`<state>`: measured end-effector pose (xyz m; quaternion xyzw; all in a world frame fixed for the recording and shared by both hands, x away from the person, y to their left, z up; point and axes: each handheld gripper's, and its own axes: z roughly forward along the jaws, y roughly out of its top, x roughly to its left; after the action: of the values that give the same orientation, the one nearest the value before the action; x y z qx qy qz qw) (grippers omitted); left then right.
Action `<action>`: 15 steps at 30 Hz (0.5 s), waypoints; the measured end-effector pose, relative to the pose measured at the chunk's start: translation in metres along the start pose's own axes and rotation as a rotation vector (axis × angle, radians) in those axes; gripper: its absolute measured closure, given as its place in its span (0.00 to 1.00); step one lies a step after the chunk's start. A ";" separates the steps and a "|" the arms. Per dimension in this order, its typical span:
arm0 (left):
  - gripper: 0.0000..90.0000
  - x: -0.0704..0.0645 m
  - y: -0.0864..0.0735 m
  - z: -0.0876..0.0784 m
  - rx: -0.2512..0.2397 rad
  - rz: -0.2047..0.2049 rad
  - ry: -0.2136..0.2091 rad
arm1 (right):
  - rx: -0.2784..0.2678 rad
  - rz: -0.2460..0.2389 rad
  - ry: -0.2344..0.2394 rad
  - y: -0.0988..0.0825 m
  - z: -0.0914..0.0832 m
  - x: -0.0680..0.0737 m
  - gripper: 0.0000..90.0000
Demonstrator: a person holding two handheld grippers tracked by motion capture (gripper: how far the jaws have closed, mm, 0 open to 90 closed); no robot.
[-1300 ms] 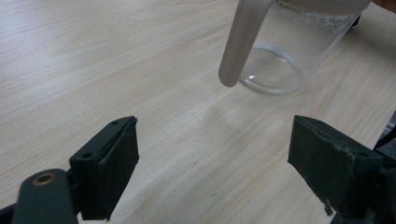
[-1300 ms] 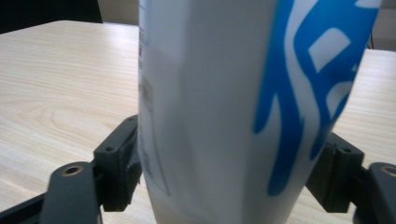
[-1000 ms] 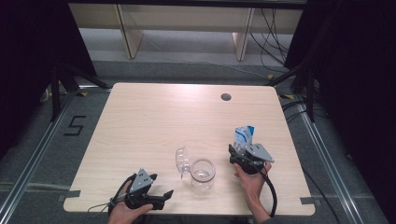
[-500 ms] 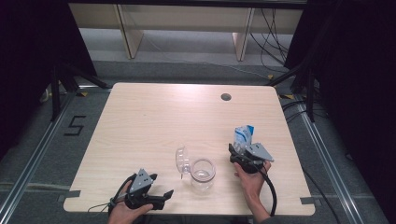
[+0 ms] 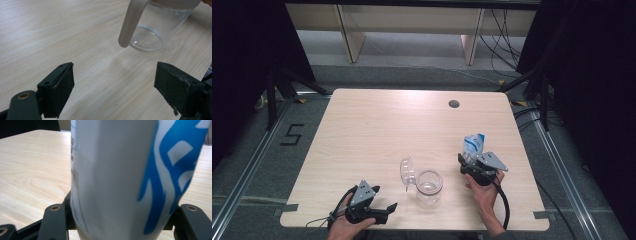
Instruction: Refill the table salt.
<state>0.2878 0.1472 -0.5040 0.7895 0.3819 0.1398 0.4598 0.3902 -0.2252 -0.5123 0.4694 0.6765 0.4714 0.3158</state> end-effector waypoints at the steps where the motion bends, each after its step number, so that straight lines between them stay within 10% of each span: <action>1: 0.17 0.000 0.000 0.000 0.004 -0.001 0.003 | -0.006 0.000 0.017 0.000 0.000 -0.001 0.44; 15: 0.17 0.001 0.001 -0.001 -0.006 0.001 0.001 | -0.029 -0.093 0.089 0.003 -0.012 0.001 0.45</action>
<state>0.2885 0.1484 -0.5030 0.7881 0.3815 0.1413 0.4619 0.3806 -0.2278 -0.5053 0.4117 0.7041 0.4863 0.3135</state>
